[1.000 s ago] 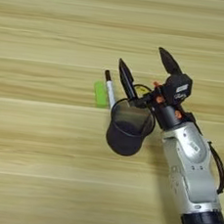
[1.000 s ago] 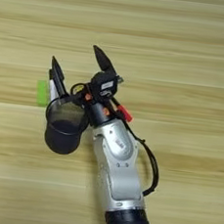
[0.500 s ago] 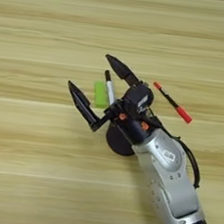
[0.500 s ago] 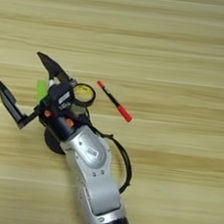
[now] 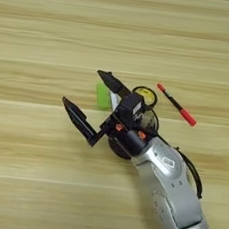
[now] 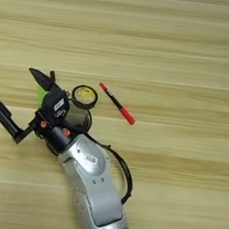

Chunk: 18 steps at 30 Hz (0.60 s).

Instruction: Move the objects on the table

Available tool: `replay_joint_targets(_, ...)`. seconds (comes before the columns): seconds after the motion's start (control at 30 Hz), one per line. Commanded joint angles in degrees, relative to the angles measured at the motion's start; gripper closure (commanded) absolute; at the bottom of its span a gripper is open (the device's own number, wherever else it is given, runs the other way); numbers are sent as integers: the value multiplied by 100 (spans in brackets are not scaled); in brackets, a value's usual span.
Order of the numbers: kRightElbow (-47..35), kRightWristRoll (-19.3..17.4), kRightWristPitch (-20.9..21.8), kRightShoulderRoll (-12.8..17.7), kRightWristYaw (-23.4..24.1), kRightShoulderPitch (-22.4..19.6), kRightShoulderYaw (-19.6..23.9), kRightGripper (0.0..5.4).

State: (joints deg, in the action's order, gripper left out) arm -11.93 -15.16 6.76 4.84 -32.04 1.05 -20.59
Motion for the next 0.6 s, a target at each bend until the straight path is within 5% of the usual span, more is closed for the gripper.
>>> replay_joint_targets(0.03,-270,-122,24,-120,-42,-226,-10,6)
replay_joint_targets(0.6,154,-473,-577,-363,-432,-302,-214,6)
